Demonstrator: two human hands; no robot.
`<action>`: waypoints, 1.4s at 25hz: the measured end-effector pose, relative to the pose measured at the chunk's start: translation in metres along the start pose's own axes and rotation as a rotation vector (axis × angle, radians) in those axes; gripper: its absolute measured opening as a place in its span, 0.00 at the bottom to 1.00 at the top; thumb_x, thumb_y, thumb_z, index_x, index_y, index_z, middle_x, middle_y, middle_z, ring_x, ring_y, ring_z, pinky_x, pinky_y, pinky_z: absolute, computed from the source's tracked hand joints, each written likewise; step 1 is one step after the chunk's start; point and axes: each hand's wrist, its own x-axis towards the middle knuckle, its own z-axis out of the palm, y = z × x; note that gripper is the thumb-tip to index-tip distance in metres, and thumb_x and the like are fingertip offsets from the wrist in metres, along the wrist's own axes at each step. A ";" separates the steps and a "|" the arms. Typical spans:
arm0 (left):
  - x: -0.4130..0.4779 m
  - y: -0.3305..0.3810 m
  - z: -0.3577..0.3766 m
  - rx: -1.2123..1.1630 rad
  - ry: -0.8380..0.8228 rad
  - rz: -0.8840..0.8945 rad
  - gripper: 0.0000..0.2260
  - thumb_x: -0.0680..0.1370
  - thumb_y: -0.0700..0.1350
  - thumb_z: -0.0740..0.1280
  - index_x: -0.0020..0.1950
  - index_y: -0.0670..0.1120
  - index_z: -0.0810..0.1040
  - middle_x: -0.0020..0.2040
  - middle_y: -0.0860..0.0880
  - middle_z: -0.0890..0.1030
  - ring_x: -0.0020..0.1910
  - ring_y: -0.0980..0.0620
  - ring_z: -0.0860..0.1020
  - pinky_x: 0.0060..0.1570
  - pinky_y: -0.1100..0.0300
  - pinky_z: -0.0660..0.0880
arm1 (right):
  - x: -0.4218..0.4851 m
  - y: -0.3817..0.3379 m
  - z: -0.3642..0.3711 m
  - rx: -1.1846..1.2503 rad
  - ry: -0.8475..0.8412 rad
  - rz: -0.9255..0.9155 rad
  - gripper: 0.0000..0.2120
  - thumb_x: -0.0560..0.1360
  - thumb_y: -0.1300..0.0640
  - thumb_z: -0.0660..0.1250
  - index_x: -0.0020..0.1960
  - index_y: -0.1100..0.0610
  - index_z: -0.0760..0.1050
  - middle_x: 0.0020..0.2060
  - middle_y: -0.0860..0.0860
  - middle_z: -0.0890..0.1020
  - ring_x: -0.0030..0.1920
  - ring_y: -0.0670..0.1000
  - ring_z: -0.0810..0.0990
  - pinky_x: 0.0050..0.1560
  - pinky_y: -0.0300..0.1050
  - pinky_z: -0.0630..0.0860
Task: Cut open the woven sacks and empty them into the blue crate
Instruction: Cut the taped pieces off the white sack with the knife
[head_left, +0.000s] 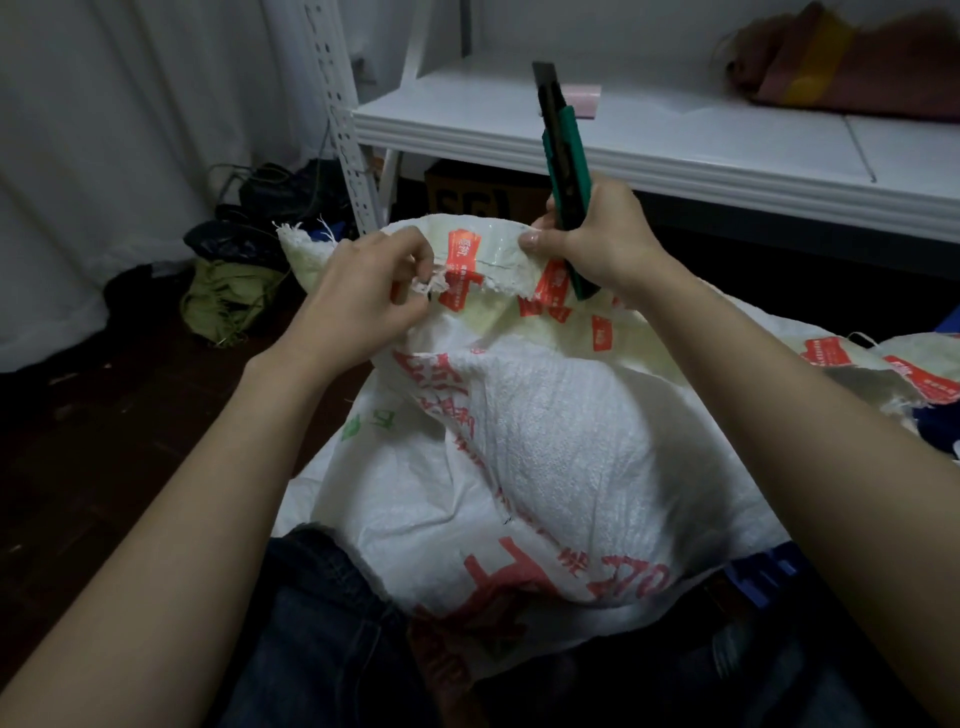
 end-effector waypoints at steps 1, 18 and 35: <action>0.000 0.001 -0.001 -0.028 0.012 -0.033 0.08 0.72 0.38 0.66 0.50 0.45 0.72 0.43 0.48 0.80 0.37 0.56 0.76 0.40 0.58 0.70 | 0.000 0.001 -0.001 -0.060 -0.022 -0.021 0.12 0.71 0.57 0.73 0.44 0.55 0.70 0.39 0.48 0.81 0.44 0.48 0.81 0.47 0.41 0.78; 0.001 0.009 -0.001 0.035 -0.007 -0.105 0.28 0.72 0.37 0.67 0.71 0.44 0.62 0.59 0.42 0.80 0.42 0.45 0.80 0.47 0.46 0.76 | -0.032 -0.015 -0.022 -0.903 -0.284 -0.482 0.12 0.79 0.42 0.55 0.47 0.50 0.68 0.28 0.46 0.69 0.29 0.46 0.67 0.29 0.43 0.61; 0.004 0.006 -0.001 0.145 -0.016 -0.065 0.29 0.73 0.37 0.64 0.72 0.44 0.59 0.52 0.37 0.81 0.41 0.39 0.78 0.35 0.52 0.69 | -0.035 -0.016 -0.008 -1.116 -0.185 -0.414 0.20 0.79 0.41 0.55 0.62 0.53 0.73 0.40 0.56 0.74 0.40 0.58 0.72 0.37 0.47 0.65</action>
